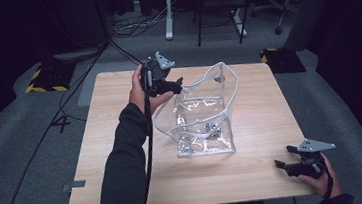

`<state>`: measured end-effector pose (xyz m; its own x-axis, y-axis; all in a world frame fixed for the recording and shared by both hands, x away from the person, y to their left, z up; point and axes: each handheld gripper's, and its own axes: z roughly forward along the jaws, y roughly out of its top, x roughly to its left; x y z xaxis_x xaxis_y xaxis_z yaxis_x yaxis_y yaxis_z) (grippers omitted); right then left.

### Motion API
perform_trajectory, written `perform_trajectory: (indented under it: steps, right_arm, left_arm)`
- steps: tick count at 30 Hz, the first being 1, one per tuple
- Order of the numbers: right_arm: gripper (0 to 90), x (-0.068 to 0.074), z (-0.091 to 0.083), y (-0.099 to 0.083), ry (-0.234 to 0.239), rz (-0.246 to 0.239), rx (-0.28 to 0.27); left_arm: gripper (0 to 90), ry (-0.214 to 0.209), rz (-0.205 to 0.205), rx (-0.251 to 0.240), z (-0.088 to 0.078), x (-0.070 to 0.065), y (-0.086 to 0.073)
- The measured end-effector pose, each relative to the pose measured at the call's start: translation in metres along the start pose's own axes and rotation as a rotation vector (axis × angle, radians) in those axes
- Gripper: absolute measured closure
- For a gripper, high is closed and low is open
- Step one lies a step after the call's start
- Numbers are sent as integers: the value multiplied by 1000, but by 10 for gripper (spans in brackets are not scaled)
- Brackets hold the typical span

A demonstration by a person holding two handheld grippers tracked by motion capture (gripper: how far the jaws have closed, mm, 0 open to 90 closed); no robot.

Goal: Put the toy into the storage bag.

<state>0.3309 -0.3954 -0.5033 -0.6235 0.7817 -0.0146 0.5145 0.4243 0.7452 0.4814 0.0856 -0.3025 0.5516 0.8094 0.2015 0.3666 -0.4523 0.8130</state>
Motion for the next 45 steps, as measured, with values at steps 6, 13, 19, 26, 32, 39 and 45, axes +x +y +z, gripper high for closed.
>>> perform_trajectory:
  steps: [6,13,19,26,32,39,45]
  right_arm:
    - [186,0,0,0,0,2,0]
    - [187,0,0,0,1,2,0]
    - [186,0,0,0,0,0,0]
    - [186,0,-1,0,1,2,1]
    - [186,0,0,0,1,4,0]
    - [186,0,0,0,-1,0,-1]
    - [186,0,0,0,0,1,-1]
  left_arm:
    - [167,27,-12,10,-5,12,-5]
    - [163,44,-44,10,-10,23,-12]
    - [163,81,-73,11,-13,31,-22]
    - [163,101,-87,33,-15,39,-35]
    - [164,122,-104,35,-18,46,-43]
    - [165,121,-106,68,-18,51,-58]
    - [165,134,-90,91,-18,52,-67]
